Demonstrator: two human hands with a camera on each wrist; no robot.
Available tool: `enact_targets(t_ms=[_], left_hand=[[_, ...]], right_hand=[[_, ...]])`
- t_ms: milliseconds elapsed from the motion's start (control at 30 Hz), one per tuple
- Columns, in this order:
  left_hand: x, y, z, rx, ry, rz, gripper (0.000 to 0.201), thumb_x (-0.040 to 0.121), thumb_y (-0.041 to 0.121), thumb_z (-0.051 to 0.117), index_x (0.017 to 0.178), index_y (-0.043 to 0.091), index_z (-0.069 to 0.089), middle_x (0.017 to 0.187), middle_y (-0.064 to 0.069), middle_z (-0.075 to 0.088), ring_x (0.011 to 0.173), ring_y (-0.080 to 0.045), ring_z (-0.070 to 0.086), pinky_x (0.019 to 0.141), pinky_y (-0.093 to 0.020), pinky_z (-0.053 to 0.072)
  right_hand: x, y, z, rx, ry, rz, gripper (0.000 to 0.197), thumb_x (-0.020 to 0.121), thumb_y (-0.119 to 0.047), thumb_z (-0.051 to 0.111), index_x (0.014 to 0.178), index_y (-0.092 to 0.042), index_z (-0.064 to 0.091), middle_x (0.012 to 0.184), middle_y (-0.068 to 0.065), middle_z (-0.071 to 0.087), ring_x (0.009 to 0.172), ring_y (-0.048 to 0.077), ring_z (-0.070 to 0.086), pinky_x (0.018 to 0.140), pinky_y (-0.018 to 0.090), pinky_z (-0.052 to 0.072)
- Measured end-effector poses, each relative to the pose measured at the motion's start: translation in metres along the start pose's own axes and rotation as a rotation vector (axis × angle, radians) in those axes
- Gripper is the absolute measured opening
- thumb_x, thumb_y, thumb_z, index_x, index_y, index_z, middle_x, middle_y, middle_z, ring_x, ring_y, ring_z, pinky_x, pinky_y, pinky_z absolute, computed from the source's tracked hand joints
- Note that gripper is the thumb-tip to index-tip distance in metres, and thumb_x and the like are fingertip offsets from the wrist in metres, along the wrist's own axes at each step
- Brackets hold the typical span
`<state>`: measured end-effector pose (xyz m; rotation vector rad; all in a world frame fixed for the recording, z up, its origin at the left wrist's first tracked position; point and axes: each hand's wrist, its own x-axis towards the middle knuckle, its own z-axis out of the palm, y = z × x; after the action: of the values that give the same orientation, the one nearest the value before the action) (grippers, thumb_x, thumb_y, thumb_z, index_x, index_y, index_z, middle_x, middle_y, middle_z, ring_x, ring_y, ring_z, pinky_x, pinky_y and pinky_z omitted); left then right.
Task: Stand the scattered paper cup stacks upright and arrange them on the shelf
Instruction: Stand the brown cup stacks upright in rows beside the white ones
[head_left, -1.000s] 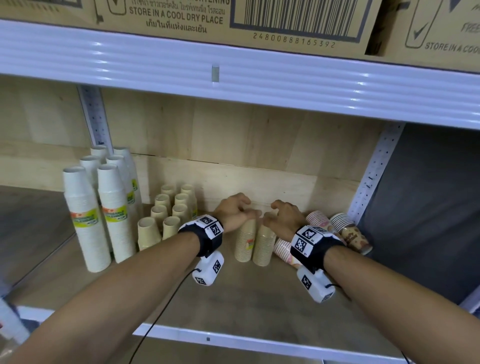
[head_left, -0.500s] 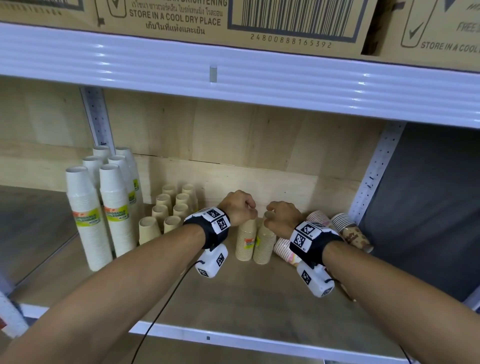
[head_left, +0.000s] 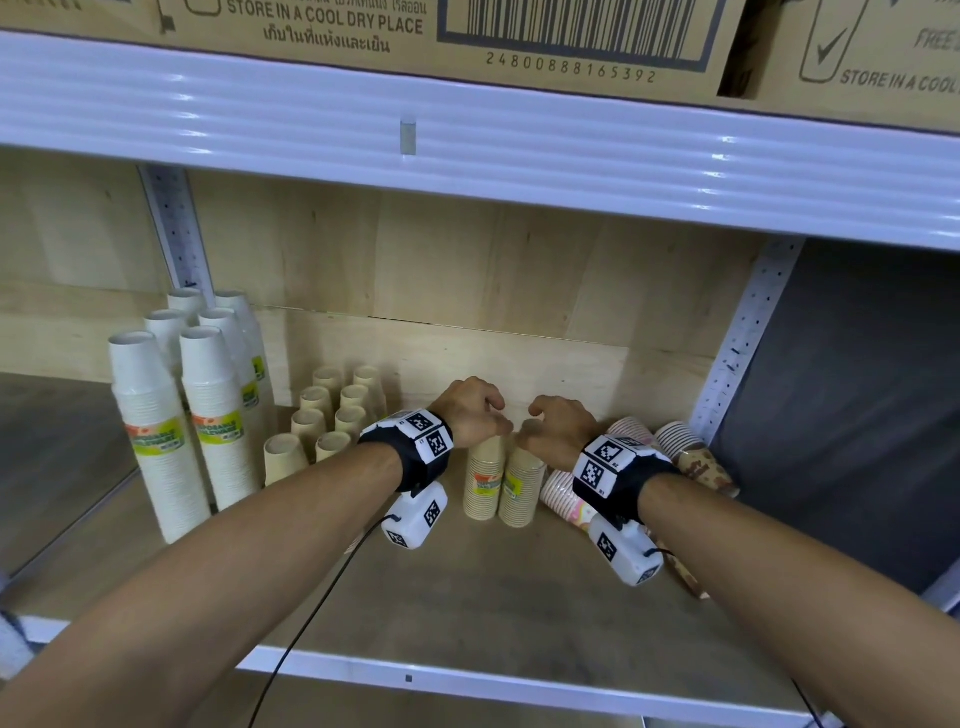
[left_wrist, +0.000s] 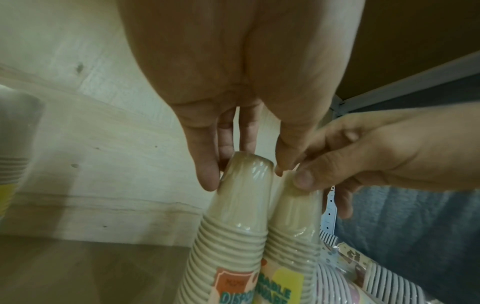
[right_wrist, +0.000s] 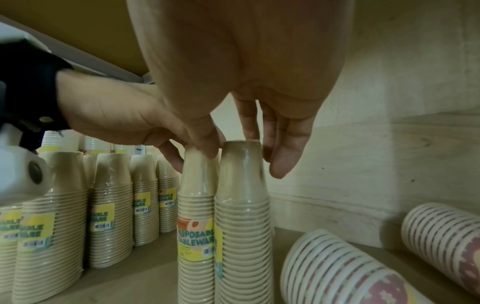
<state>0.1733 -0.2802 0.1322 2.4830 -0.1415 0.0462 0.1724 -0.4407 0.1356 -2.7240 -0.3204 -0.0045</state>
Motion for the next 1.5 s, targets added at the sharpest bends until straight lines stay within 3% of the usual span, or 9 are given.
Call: enact_targets(t_ms=[133, 233, 367, 533, 800, 1100, 1267, 1367, 1500], left_hand=[[0.001, 0.001, -0.001, 0.011, -0.018, 0.006, 0.039, 0.085, 0.025, 0.070, 0.121, 0.011, 0.067, 0.123, -0.005, 0.063, 0.108, -0.020, 0.059, 0.084, -0.025, 0.046], [0.003, 0.003, -0.002, 0.036, -0.051, 0.024, 0.036, 0.086, 0.018, 0.069, 0.120, 0.011, 0.068, 0.124, -0.005, 0.063, 0.109, -0.019, 0.059, 0.084, -0.024, 0.046], [0.005, 0.005, -0.003, 0.079, -0.068, 0.012, 0.037, 0.085, 0.021, 0.068, 0.122, 0.014, 0.067, 0.125, -0.005, 0.062, 0.111, -0.020, 0.058, 0.083, -0.024, 0.045], [0.009, 0.006, -0.002, 0.130, -0.103, -0.001, 0.038, 0.085, 0.021, 0.068, 0.123, 0.016, 0.066, 0.127, -0.004, 0.060, 0.112, -0.020, 0.057, 0.081, -0.024, 0.044], [0.010, 0.012, -0.008, 0.202, -0.149, 0.000, 0.036, 0.085, 0.021, 0.069, 0.121, 0.016, 0.067, 0.121, -0.003, 0.061, 0.102, -0.017, 0.057, 0.077, -0.025, 0.044], [-0.006, 0.023, -0.025, 0.266, -0.243, -0.080, 0.031, 0.082, 0.017, 0.071, 0.113, 0.014, 0.071, 0.108, -0.003, 0.069, 0.086, -0.019, 0.066, 0.063, -0.024, 0.053], [-0.028, 0.025, -0.039, 0.326, -0.280, -0.164, 0.028, 0.079, 0.012, 0.072, 0.107, 0.011, 0.072, 0.105, -0.007, 0.070, 0.084, -0.023, 0.069, 0.075, -0.036, 0.061], [-0.044, 0.019, -0.051, 0.359, -0.290, -0.236, 0.030, 0.075, 0.013, 0.073, 0.104, 0.007, 0.072, 0.099, -0.010, 0.071, 0.080, -0.026, 0.070, 0.077, -0.038, 0.061], [-0.070, 0.009, -0.071, 0.417, -0.320, -0.327, 0.025, 0.075, 0.014, 0.073, 0.099, 0.007, 0.069, 0.085, -0.009, 0.062, 0.069, -0.022, 0.059, 0.066, -0.031, 0.052]], right_hand=[[0.002, 0.000, 0.001, -0.009, -0.003, 0.015, 0.032, 0.083, -0.034, 0.060, 0.104, -0.010, 0.065, 0.104, 0.008, 0.067, 0.091, 0.024, 0.062, 0.073, 0.032, 0.050], [0.004, -0.001, 0.000, -0.027, -0.045, -0.042, 0.030, 0.084, -0.024, 0.060, 0.109, -0.009, 0.066, 0.107, 0.008, 0.068, 0.098, 0.024, 0.062, 0.078, 0.032, 0.051], [0.005, -0.001, 0.002, -0.021, -0.011, -0.044, 0.039, 0.085, -0.026, 0.059, 0.122, -0.015, 0.061, 0.119, 0.006, 0.063, 0.107, 0.025, 0.060, 0.082, 0.030, 0.050], [0.006, -0.002, 0.003, -0.016, -0.013, -0.005, 0.027, 0.084, -0.024, 0.060, 0.106, -0.011, 0.067, 0.107, 0.010, 0.066, 0.096, 0.027, 0.064, 0.080, 0.035, 0.056], [0.006, -0.004, 0.000, -0.039, -0.050, -0.061, 0.030, 0.079, -0.021, 0.063, 0.107, -0.013, 0.069, 0.108, 0.009, 0.066, 0.099, 0.026, 0.063, 0.082, 0.036, 0.056], [0.001, -0.013, -0.014, -0.077, -0.143, -0.133, 0.031, 0.078, -0.018, 0.068, 0.107, -0.008, 0.070, 0.106, 0.010, 0.069, 0.097, 0.024, 0.065, 0.086, 0.038, 0.057], [-0.004, -0.030, -0.013, -0.101, -0.267, -0.235, 0.023, 0.075, -0.022, 0.072, 0.097, -0.015, 0.071, 0.097, 0.003, 0.068, 0.091, 0.020, 0.065, 0.080, 0.034, 0.057], [-0.009, -0.044, -0.007, -0.096, -0.329, -0.317, 0.011, 0.073, -0.020, 0.074, 0.073, -0.022, 0.064, 0.078, -0.002, 0.063, 0.079, 0.016, 0.061, 0.066, 0.027, 0.048], [-0.019, -0.069, 0.003, -0.056, -0.371, -0.404, 0.013, 0.074, -0.021, 0.076, 0.083, -0.017, 0.068, 0.087, 0.001, 0.068, 0.079, 0.014, 0.061, 0.069, 0.027, 0.049]])
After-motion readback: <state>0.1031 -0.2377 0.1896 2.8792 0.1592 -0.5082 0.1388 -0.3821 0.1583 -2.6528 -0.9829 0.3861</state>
